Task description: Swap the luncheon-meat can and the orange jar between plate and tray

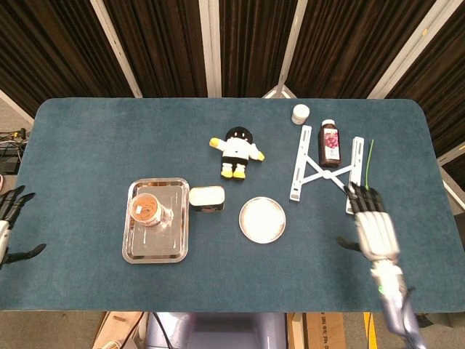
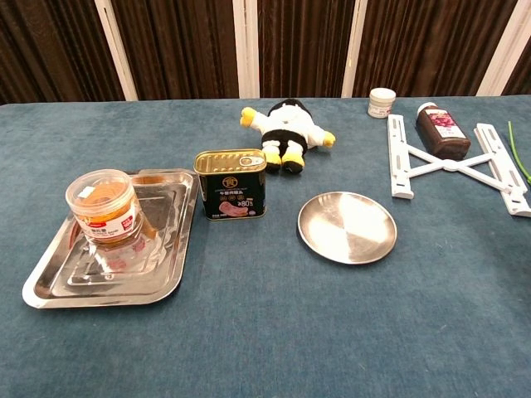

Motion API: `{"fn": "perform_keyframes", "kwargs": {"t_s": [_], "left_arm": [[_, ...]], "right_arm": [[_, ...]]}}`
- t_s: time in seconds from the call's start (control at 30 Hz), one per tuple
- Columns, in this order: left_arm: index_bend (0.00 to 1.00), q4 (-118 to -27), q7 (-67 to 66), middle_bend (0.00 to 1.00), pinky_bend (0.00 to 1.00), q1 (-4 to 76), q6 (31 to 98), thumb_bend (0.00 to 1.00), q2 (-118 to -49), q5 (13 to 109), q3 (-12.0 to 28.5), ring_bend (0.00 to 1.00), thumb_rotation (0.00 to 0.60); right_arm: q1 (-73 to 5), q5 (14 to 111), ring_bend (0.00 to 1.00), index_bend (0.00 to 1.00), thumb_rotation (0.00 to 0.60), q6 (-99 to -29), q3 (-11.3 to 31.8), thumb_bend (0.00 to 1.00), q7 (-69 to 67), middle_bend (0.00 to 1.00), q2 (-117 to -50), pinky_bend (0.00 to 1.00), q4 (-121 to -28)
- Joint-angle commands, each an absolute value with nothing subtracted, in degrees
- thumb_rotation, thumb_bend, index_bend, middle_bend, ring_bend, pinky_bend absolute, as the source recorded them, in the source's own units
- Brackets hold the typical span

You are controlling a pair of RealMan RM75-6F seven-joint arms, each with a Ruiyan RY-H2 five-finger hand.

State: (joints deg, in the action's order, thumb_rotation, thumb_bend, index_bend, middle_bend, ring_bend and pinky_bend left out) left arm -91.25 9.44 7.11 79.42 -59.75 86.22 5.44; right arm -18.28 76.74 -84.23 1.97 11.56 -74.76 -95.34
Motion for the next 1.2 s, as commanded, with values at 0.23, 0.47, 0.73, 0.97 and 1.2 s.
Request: {"fn": "perform_keyframes", "kwargs": {"t_s": [0.23, 0.47, 0.73, 0.97, 1.2], "left_arm": [[0.11, -95.74, -4.03, 0.00, 0.01, 22.03, 57.18, 0.09, -63.64, 75.48, 8.83, 0.00, 0.600], [0.11, -95.91, -9.90, 0.00, 0.00, 28.45, 50.81, 0.06, -69.65, 66.87, 10.56, 0.00, 0.600], [0.11, -93.25, -14.03, 0.00, 0.00, 32.35, 49.92, 0.06, -75.31, 63.32, 10.21, 0.00, 0.600], [0.11, -91.13, -16.98, 0.00, 0.03, 33.94, 51.77, 0.08, -78.42, 61.96, 9.73, 0.00, 0.600], [0.16, -90.55, -20.56, 0.07, 0.17, 34.61, 53.55, 0.20, -79.32, 60.96, 8.75, 0.06, 0.600]], "right_arm": [[-11.81, 83.44, 0.00, 0.00, 0.600, -89.42, -1.52, 0.02, 5.61, 0.00, -72.74, 0.00, -88.73], [-10.96, 83.65, 0.00, 0.00, 0.600, -88.78, -0.53, 0.02, 6.11, 0.00, -72.54, 0.00, -89.16], [-10.29, 83.39, 0.00, 0.00, 0.600, -88.00, 0.82, 0.02, 5.97, 0.00, -72.60, 0.00, -89.01], [-9.73, 83.55, 0.00, 0.00, 0.600, -87.65, 1.69, 0.02, 5.46, 0.00, -72.59, 0.00, -89.21], [-9.44, 83.34, 0.00, 0.00, 0.600, -86.98, 2.38, 0.02, 5.01, 0.00, -72.66, 0.00, -89.30]]}}
